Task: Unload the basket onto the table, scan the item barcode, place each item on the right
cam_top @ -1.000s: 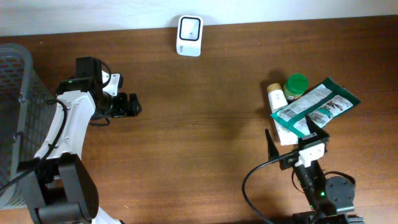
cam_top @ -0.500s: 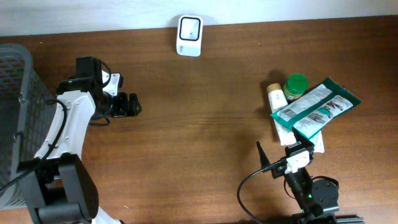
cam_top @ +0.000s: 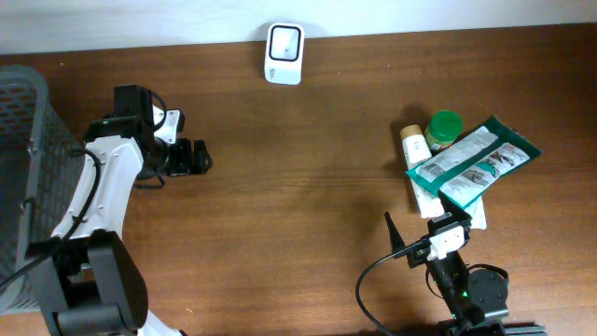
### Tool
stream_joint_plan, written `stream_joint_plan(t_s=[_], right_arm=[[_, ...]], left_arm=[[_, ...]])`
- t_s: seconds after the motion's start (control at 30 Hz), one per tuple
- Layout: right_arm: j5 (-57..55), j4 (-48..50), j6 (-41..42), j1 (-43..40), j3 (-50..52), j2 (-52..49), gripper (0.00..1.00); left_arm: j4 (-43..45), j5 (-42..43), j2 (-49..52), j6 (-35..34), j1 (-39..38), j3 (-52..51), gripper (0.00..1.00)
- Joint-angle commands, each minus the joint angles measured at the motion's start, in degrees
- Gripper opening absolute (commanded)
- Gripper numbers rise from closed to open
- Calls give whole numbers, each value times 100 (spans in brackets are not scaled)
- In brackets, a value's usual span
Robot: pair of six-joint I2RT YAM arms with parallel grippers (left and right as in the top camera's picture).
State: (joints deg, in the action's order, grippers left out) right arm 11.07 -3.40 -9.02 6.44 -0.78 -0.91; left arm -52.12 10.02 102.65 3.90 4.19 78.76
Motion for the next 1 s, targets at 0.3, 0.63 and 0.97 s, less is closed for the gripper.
stream_joint_plan(t_s=[0.3, 0.63, 0.97], right_arm=[[35, -11, 46, 39, 46, 70, 98], [35, -11, 46, 39, 46, 70, 98], [35, -11, 46, 39, 46, 70, 98]], left_arm=[[2221, -535, -4039, 50, -542, -1902, 99], [5512, -688, -9033, 79, -514, -7106, 99], [4752, -813, -10238, 92, -514, -7825, 99]])
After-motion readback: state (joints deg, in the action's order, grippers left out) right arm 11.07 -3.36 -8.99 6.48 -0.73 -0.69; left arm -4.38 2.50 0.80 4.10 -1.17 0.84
